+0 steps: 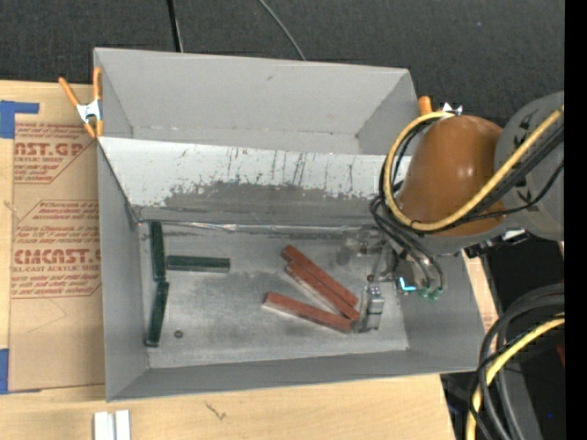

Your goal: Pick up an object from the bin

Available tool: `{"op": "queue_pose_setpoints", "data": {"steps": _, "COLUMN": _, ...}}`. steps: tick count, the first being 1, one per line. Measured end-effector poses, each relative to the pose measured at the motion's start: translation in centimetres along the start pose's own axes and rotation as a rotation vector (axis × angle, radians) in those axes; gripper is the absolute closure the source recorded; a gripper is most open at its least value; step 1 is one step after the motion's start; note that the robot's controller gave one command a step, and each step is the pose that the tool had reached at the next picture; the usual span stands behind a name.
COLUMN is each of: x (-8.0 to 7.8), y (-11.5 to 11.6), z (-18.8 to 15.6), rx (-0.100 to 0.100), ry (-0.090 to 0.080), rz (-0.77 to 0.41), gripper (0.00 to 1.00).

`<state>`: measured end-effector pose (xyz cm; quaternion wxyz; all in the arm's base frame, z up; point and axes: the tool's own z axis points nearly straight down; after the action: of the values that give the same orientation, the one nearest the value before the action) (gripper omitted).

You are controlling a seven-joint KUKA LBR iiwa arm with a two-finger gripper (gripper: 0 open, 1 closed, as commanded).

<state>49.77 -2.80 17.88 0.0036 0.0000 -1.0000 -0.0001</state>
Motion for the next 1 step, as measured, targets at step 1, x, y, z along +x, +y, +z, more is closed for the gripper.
{"op": "queue_pose_setpoints", "data": {"steps": 1, "x": -0.19, "y": 0.0, "z": -0.38, "rx": 0.0, "ry": -0.008, "rz": 0.0, "gripper": 0.0}}
